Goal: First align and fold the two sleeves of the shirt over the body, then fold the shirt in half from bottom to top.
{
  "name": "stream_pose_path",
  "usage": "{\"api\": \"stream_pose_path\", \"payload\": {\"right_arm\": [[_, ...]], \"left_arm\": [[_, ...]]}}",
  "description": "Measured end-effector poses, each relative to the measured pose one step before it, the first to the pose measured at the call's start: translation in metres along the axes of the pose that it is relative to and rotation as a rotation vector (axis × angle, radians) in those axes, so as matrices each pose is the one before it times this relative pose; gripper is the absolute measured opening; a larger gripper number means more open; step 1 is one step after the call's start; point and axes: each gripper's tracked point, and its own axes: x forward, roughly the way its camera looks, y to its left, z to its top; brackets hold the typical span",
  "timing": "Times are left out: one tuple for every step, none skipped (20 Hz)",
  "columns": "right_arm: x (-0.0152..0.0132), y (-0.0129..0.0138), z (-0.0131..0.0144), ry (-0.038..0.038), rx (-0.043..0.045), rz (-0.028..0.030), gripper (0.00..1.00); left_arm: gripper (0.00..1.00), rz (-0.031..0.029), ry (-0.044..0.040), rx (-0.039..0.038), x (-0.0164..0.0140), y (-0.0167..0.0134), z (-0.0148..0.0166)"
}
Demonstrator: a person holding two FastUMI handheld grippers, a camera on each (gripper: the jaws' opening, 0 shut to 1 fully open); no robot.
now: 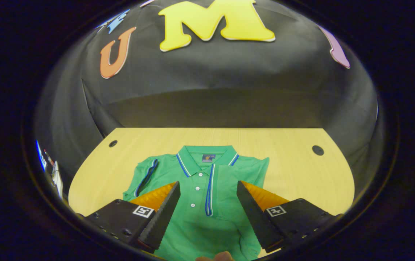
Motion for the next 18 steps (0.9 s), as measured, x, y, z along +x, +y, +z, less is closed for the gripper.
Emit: {"api": "stream_pose_path", "payload": {"right_arm": [[-0.01697, -0.00744, 0.00372, -0.01923, -0.01208, -0.00862, 0.96], [-0.01718, -0.00776, 0.00388, -0.01541, -0.00925, -0.0115, 0.96], [-0.01778, -0.00859, 0.00312, -0.01459, -0.01014, -0.01096, 0.96], [-0.01694, -0.01067, 0.00332, -0.0126, -0.01074, -0.0192, 0.96], [-0.01494, -0.01049, 0.00241, -0.01302, -0.00992, -0.01716, 0.92], [-0.01256, -0.0104, 0.0027, -0.01152, -0.00781, -0.02219, 0.96], [-0.0117, -0.00814, 0.00081, -0.0103, -0.0005, -0.01714, 0.96], [-0.00975, -0.0058, 0.00062, -0.00712, 0.00809, -0.01248, 0.96], [-0.00779, -0.00456, -0.00153, -0.00284, 0.00943, -0.01296, 0.95], [-0.00705, -0.00423, 0.00043, -0.00263, 0.00837, -0.00863, 0.92], [-0.00293, -0.00412, -0.00244, -0.00132, 0.00318, -0.00965, 0.96], [-0.00103, -0.0033, -0.0027, 0.00602, 0.00086, -0.00597, 0.92], [-0.00019, -0.00219, -0.0054, 0.01053, -0.00061, -0.00365, 0.96], [0.00192, -0.00159, -0.00581, 0.01885, 0.00612, -0.00344, 0.96], [0.00091, -0.00199, -0.00893, 0.02709, 0.01064, -0.00427, 0.96], [0.00022, -0.00201, -0.0057, 0.02031, 0.01466, -0.00547, 0.96], [0.00212, -0.00269, -0.00409, 0.01094, 0.01007, -0.00642, 0.96], [0.00004, -0.00261, -0.0023, 0.00529, 0.00555, -0.00624, 0.96]], "left_arm": [[1.0, -0.01416, 0.03454, 0.01497, 0.01085, -0.00258, -0.02006], [1.0, -0.02092, 0.03977, -0.00479, 0.01308, -0.00462, -0.0199], [1.0, -0.02687, 0.02825, -0.01664, 0.01449, -0.00539, -0.01468], [1.0, -0.01399, 0.0276, -0.01616, 0.01327, -0.0049, -0.01415], [1.0, -0.00078, 0.0216, -0.01466, 0.01272, -0.00116, -0.01123], [1.0, 0.00334, 0.01586, -0.01014, 0.01286, 0.00309, -0.01146], [1.0, 0.00006, 0.01543, -0.00342, 0.01367, 0.00187, -0.00841], [1.0, -0.00347, 0.01465, 0.00325, 0.01377, -0.00082, -0.00984], [1.0, -0.0034, 0.01542, 0.0067, 0.0139, 0.00019, -0.00913], [1.0, -0.00225, 0.02022, 0.0095, 0.01139, 0.00064, -0.00895], [1.0, -0.00194, 0.02014, 0.0071, 0.01036, 0.00097, -0.00812], [1.0, -0.00334, 0.02227, 0.0063, 0.01098, 0.00012, -0.01022], [1.0, -0.00443, 0.02081, 0.0072, 0.00812, -0.00044, -0.00795], [1.0, -0.00374, 0.02299, 0.00597, 0.00712, -0.00052, -0.00763], [1.0, -0.00191, 0.02082, 0.00912, 0.00645, -0.00004, -0.00713], [1.0, 0.00256, 0.01958, 0.01155, 0.00532, 0.00057, -0.00603], [1.0, 0.0034, 0.0163, 0.0117, 0.00523, 0.0011, -0.00556], [1.0, -0.00147, 0.01374, 0.00946, 0.00492, -0.00011, -0.00385]]}}
